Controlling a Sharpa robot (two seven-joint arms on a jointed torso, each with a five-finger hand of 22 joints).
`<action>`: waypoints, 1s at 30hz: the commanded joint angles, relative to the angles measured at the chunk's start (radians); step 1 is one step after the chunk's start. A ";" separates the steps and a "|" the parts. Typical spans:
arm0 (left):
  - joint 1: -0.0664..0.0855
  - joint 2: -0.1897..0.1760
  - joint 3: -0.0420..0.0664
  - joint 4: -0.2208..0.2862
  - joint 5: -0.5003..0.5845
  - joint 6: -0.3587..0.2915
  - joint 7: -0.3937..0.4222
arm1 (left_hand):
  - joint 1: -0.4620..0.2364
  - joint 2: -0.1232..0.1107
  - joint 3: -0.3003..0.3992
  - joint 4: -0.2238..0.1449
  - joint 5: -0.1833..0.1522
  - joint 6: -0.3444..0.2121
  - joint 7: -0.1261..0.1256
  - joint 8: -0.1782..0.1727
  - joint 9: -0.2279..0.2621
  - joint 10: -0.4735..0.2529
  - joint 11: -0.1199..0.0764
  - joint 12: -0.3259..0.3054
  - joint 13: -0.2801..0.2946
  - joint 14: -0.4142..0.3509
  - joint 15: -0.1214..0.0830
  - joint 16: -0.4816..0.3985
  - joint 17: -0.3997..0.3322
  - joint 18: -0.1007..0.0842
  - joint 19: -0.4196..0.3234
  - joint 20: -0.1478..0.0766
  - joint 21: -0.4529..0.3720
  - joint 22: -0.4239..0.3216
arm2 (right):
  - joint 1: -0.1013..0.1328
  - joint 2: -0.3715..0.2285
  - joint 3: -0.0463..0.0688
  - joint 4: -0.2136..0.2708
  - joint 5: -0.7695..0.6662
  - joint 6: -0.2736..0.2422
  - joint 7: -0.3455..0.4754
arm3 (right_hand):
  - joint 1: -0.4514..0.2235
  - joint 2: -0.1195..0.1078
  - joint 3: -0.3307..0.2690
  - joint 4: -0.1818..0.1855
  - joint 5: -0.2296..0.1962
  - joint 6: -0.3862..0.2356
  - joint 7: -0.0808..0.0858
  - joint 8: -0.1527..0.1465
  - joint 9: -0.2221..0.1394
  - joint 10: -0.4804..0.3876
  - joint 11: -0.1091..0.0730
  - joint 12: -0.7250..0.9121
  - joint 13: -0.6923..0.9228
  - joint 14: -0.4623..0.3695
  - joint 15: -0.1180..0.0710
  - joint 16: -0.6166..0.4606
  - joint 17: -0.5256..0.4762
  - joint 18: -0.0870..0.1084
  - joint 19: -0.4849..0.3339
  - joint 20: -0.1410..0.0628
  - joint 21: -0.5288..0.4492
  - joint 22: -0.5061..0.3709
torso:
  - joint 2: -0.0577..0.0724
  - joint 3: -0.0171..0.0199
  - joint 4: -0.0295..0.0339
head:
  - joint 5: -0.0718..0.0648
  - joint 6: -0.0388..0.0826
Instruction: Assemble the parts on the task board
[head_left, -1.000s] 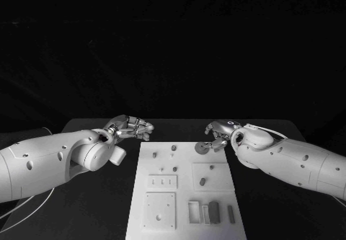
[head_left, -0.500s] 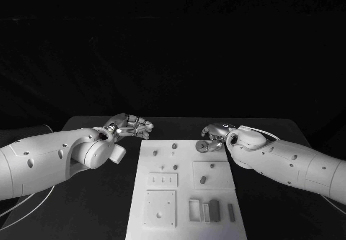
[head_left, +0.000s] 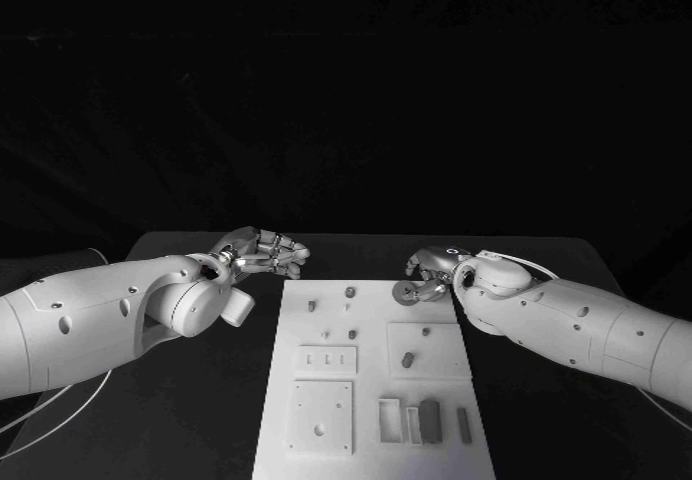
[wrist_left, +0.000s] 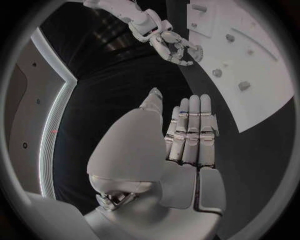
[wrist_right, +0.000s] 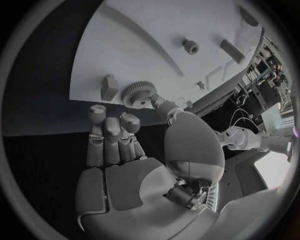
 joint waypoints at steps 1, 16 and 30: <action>0.001 0.001 0.001 0.002 -0.008 0.010 -0.003 | -0.005 -0.002 0.006 -0.002 0.003 -0.001 0.003 -0.005 0.001 0.007 0.002 -0.007 0.001 0.007 0.002 -0.005 0.001 0.016 0.003 -0.004 -0.005 0.002 | -0.001 0.001 0.000 -0.006 0.003 0.034 0.014 | 0.000 0.007 -0.004 -0.001 0.005 0.003 0.000 0.003 0.001 -0.002 -0.007 0.003 0.001 0.001 -0.004 0.002 0.001 0.045 0.000 -0.007 0.004 0.014 | -0.001 0.0001 -0.0007 | 0.002 -0.001; 0.001 0.000 0.001 0.003 -0.011 0.010 -0.005 | -0.005 -0.001 0.007 -0.002 0.003 -0.001 0.003 -0.005 0.001 0.007 0.002 -0.007 0.001 0.007 0.002 -0.005 0.001 0.016 0.003 -0.004 -0.005 0.002 | -0.001 0.011 -0.002 -0.018 0.003 0.062 0.018 | 0.001 0.015 -0.009 -0.003 0.005 0.005 -0.002 0.006 0.002 0.000 -0.010 0.006 0.001 0.002 -0.007 0.004 0.001 0.045 -0.001 -0.007 0.005 0.015 | -0.001 0.0004 -0.0008 | 0.003 -0.005; 0.001 0.000 0.001 0.004 -0.011 0.011 -0.006 | -0.005 -0.001 0.007 -0.002 0.003 -0.001 0.003 -0.005 0.001 0.007 0.002 -0.007 0.002 0.007 0.002 -0.005 0.001 0.016 0.003 -0.004 -0.006 0.002 | -0.001 0.017 -0.002 -0.028 0.006 0.079 0.028 | 0.010 0.045 -0.008 -0.009 0.015 0.020 -0.010 0.015 0.007 0.007 -0.015 0.011 0.002 0.005 -0.009 0.009 0.003 0.045 0.001 -0.008 0.009 0.017 | -0.001 0.0005 -0.0016 | 0.002 -0.007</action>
